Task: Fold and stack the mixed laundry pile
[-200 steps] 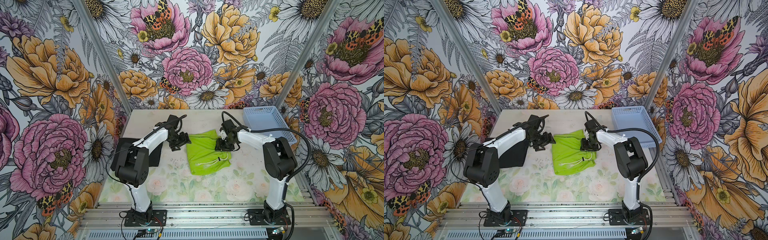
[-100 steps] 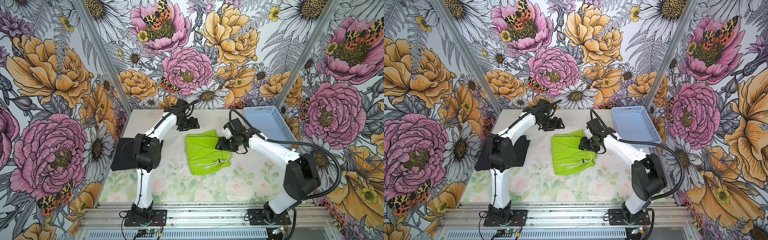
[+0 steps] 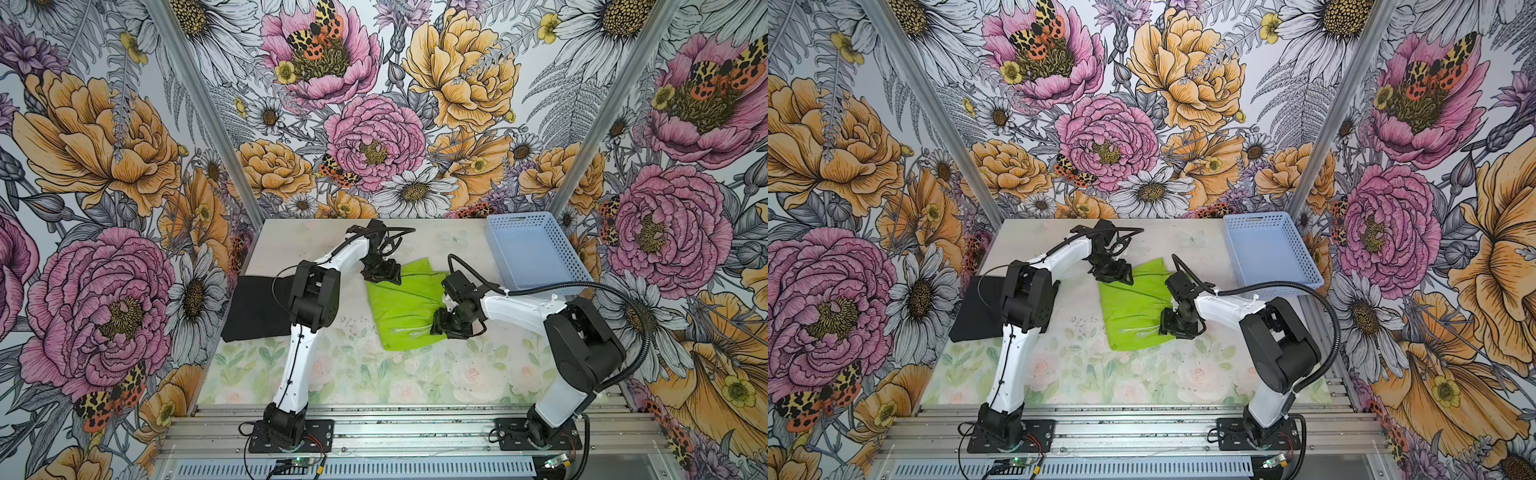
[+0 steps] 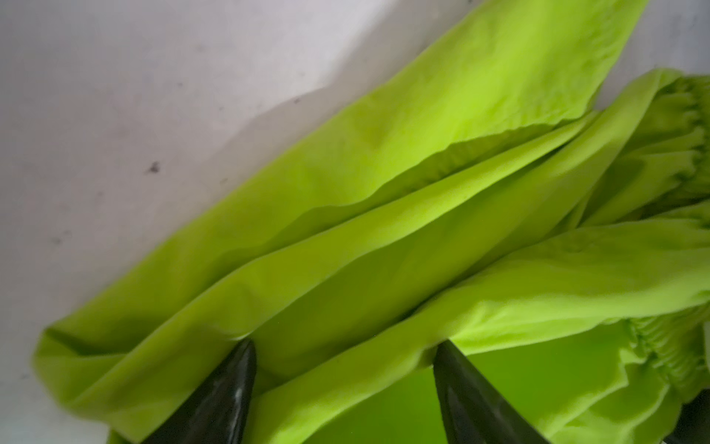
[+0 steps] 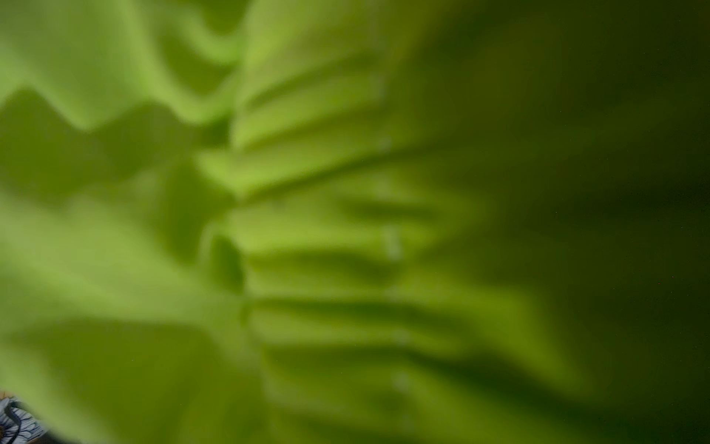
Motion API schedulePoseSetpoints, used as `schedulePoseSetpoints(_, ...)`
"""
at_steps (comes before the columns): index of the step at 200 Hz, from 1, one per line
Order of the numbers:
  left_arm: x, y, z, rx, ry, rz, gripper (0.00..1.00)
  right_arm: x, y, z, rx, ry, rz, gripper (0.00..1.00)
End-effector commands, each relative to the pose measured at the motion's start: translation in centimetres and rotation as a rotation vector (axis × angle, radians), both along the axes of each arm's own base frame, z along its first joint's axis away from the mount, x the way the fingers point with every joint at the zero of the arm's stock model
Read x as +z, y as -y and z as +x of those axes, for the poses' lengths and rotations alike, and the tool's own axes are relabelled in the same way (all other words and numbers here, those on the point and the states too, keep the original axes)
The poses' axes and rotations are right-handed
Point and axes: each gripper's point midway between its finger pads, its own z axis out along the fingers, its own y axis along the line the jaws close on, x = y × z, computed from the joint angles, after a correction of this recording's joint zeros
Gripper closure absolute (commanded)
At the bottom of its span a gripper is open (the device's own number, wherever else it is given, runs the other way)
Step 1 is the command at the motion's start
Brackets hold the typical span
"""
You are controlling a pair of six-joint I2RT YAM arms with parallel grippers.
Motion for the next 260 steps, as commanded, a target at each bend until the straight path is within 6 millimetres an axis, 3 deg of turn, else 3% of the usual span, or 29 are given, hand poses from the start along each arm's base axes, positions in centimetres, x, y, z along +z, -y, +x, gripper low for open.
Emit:
schedulePoseSetpoints(1, -1.1, -3.1, -1.6, 0.045, -0.069, 0.041, 0.28, 0.4, 1.2, 4.0, 0.044, 0.102, -0.034, 0.41)
schedulePoseSetpoints(32, -1.6, -5.4, -4.4, 0.12, -0.137, 0.02, 0.34, 0.5, 2.1, 7.0, 0.121, 0.113, -0.051, 0.4)
schedulePoseSetpoints(59, -2.4, -6.4, -9.0, 0.173, -0.22, -0.009, 0.36, 0.6, 1.9, 9.7, 0.193, 0.127, -0.051, 0.4)
schedulePoseSetpoints(96, -3.6, -6.0, -16.3, 0.26, -0.328, -0.062, 0.36, 1.3, 0.1, 13.2, 0.263, 0.157, -0.009, 0.41)
schedulePoseSetpoints(121, -4.6, -5.1, -21.5, 0.299, -0.403, -0.062, 0.36, 1.5, -0.8, 14.2, 0.301, 0.164, 0.008, 0.41)
schedulePoseSetpoints(144, -3.0, -4.6, -23.4, 0.318, -0.382, -0.075, 0.36, 2.1, -0.3, 14.0, 0.319, 0.159, -0.003, 0.4)
schedulePoseSetpoints(154, -1.9, -4.7, -22.8, 0.335, -0.342, -0.089, 0.33, 3.0, 0.0, 13.6, 0.315, 0.164, -0.003, 0.4)
schedulePoseSetpoints(169, 0.7, -4.9, -20.3, 0.365, -0.246, -0.121, 0.31, 4.8, 0.4, 13.2, 0.3, 0.183, 0.008, 0.4)
schedulePoseSetpoints(189, 5.2, -4.9, -15.1, 0.379, -0.071, -0.167, 0.25, 7.2, -0.1, 12.9, 0.275, 0.215, 0.053, 0.39)
schedulePoseSetpoints(214, 9.9, -3.6, -9.1, 0.305, 0.111, -0.216, 0.23, 9.0, -1.6, 13.6, 0.255, 0.247, 0.123, 0.39)
schedulePoseSetpoints(241, 10.9, -2.2, -4.5, 0.228, 0.17, -0.252, 0.24, 9.5, -3.4, 15.0, 0.241, 0.277, 0.162, 0.39)
schedulePoseSetpoints(243, 9.8, -2.2, -4.2, 0.226, 0.151, -0.242, 0.25, 9.6, -3.5, 15.2, 0.24, 0.278, 0.165, 0.39)
schedulePoseSetpoints(260, 8.1, -2.1, -2.8, 0.211, 0.13, -0.239, 0.3, 8.9, -4.4, 16.0, 0.229, 0.274, 0.166, 0.39)
